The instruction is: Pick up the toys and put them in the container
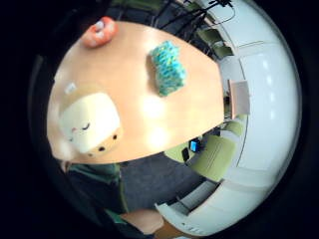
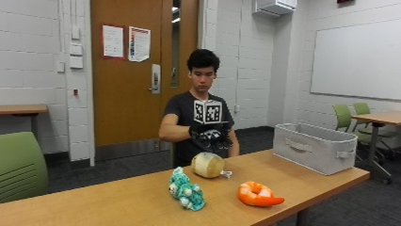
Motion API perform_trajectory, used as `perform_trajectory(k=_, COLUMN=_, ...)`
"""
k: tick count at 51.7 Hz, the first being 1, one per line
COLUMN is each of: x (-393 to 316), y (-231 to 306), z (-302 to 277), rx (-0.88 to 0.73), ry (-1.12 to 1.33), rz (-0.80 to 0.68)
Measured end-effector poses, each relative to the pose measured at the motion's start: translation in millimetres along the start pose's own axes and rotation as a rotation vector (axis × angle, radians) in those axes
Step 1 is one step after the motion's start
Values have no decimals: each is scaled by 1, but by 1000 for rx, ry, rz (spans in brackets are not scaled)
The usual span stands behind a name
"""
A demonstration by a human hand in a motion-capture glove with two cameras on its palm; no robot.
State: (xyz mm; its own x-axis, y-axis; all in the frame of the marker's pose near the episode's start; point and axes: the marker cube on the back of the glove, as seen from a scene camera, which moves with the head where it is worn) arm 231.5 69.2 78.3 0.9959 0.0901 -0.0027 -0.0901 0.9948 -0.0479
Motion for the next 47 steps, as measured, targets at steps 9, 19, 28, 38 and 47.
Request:
perform_trajectory(k=9, x=6, y=-3, z=60, rx=-125, ry=1, rz=-5)
perform_trajectory(k=19, x=14, y=1, z=100, rx=-215, ry=7, rz=-5)
perform_trajectory(k=28, x=15, y=6, z=109, rx=-207, ry=29, rz=-3)
perform_trajectory(k=38, x=13, y=12, z=102, rx=-132, ry=-28, rz=14)
perform_trajectory(k=47, x=6, y=4, z=97, rx=-103, ry=34, rz=-31)
